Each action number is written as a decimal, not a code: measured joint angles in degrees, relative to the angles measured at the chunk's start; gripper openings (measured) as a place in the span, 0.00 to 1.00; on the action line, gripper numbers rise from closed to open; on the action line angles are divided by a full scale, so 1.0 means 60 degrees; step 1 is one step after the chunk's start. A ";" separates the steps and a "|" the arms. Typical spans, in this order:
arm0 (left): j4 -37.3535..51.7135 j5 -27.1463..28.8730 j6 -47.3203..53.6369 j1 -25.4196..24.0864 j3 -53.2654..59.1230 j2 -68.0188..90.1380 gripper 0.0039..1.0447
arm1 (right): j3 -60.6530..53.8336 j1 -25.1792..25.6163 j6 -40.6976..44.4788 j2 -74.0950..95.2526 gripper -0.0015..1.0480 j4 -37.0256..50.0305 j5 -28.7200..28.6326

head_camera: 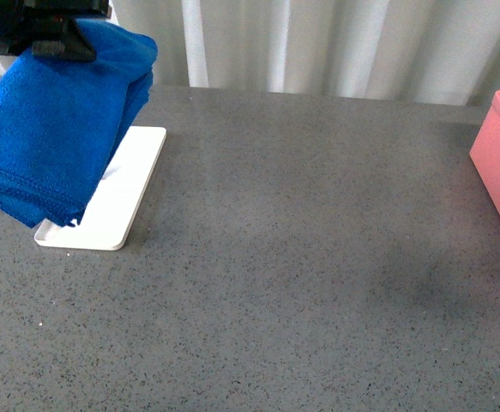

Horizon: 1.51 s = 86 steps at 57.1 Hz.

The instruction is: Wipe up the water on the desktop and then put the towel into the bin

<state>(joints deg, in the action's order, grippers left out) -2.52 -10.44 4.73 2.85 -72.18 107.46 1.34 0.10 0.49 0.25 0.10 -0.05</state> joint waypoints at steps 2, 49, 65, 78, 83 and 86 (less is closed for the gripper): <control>0.0000 -0.0149 -0.0066 0.0044 0.0025 -0.0127 0.04 | 0.0000 0.0000 0.0000 0.0000 0.93 0.0000 0.0000; 0.3854 -0.2364 -0.4838 0.3905 0.1468 -0.1738 0.04 | 0.0000 0.0000 0.0000 0.0000 0.93 0.0000 0.0000; 0.3843 -0.2277 -0.4834 0.3916 0.1479 -0.1738 0.04 | 0.0841 0.0561 0.0131 0.1228 0.93 -0.2033 -0.1461; 0.3840 -0.2284 -0.4834 0.3938 0.1483 -0.1741 0.04 | 0.2506 0.2382 0.3260 0.5799 0.93 -0.2047 -0.5329; 0.3840 -0.2273 -0.4834 0.3923 0.1483 -0.1741 0.04 | 0.3118 0.2408 0.4666 0.7461 0.93 -0.1759 -0.6481; 0.3840 -0.2277 -0.4830 0.3927 0.1483 -0.1745 0.04 | 0.3512 0.2306 0.5031 0.8535 0.93 -0.1545 -0.7074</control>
<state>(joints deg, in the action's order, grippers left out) 20.51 -24.10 -24.25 26.41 -63.29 96.99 22.41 13.93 30.68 51.46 -9.17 -42.50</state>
